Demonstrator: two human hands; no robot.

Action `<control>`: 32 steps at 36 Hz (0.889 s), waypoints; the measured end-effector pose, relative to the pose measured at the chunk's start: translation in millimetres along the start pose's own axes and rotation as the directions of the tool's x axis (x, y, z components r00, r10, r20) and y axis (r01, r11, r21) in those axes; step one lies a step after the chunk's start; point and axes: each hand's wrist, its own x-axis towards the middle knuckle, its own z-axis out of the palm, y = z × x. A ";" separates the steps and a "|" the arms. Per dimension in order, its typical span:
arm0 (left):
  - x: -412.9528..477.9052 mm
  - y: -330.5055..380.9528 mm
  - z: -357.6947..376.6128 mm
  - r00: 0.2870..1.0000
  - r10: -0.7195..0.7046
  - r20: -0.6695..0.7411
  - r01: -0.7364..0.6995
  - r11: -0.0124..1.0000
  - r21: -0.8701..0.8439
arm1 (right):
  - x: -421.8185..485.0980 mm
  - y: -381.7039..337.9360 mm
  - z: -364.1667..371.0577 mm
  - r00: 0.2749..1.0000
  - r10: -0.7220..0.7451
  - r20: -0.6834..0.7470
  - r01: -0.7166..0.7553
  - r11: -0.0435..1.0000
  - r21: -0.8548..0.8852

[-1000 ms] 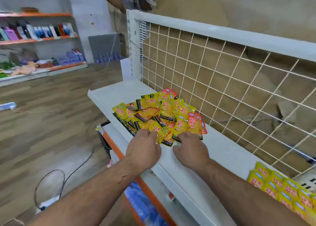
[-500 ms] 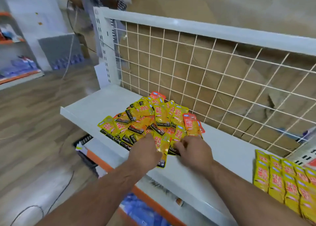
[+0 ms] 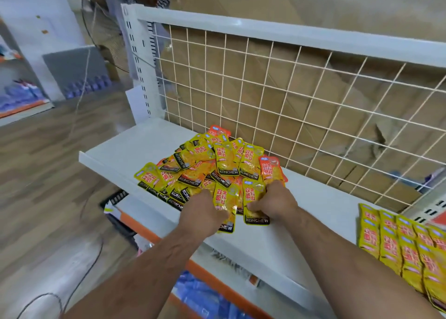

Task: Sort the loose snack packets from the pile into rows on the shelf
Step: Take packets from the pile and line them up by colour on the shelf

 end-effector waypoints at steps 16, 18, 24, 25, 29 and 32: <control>-3.5 9.5 -4.5 0.990 -0.140 0.017 0.141 0.980 -0.142 | 4.3 23.6 -13.4 0.982 -0.159 0.100 0.138 0.972 0.193; -4.5 13.1 -3.1 0.986 -0.168 0.010 0.168 0.978 -0.122 | 5.4 25.5 -13.4 0.982 -0.163 0.100 0.140 0.969 0.201; -6.0 22.9 -2.5 0.972 -0.222 0.078 0.234 0.949 -0.214 | 4.8 31.5 -15.3 0.979 -0.175 0.107 0.141 0.953 0.268; -6.6 23.5 -2.4 0.971 -0.222 0.091 0.238 0.944 -0.231 | 3.2 32.0 -16.0 0.979 -0.175 0.100 0.140 0.948 0.286; -10.1 26.5 2.9 0.969 -0.219 0.115 0.244 0.922 -0.302 | -7.8 33.9 -19.4 0.989 -0.140 0.055 0.112 0.931 0.348; -13.6 27.5 4.5 0.971 -0.223 0.087 0.239 0.909 -0.342 | -16.1 40.4 -22.7 0.994 -0.104 0.044 0.075 0.901 0.428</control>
